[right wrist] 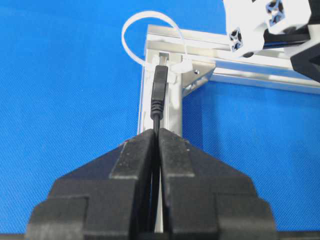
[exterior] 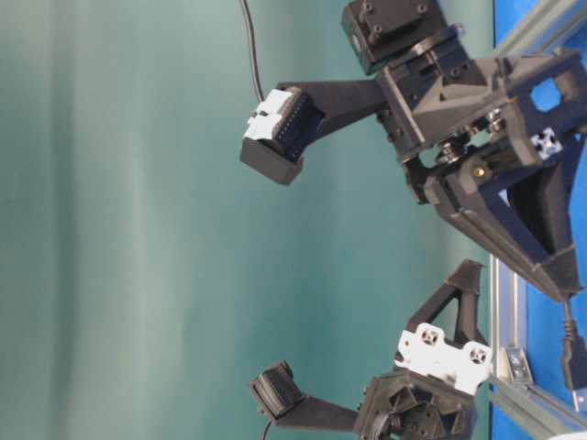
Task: Insert the wire through the string loop located on the left side.
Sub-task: 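Push the USB plug through the white zip-tie loop with the right gripper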
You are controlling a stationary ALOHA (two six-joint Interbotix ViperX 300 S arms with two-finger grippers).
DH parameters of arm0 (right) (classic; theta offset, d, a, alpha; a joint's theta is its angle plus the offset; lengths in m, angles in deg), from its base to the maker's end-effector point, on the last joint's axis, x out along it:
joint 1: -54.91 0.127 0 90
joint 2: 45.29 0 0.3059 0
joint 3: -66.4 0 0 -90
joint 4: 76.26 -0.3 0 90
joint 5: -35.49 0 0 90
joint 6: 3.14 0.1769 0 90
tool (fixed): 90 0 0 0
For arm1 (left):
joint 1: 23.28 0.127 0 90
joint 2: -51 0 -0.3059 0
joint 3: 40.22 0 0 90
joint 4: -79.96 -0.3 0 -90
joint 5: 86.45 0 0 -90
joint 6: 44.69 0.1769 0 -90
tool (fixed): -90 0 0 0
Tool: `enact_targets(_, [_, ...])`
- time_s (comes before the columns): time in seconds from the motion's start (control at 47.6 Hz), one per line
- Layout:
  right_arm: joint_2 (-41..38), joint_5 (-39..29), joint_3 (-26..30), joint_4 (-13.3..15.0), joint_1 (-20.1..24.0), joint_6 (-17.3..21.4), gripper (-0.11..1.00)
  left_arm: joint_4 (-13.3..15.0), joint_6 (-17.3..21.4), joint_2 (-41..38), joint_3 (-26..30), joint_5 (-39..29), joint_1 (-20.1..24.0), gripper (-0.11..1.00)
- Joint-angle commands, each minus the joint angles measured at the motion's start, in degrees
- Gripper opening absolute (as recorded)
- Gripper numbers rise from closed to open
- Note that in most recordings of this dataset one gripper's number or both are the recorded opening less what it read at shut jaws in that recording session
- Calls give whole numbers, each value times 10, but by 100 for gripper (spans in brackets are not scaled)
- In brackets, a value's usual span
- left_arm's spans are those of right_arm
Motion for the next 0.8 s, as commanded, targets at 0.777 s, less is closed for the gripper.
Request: enact_targets(0.777, [-63,11,106,0,-2,1,0,-2,-1,19,4,4,-1,0])
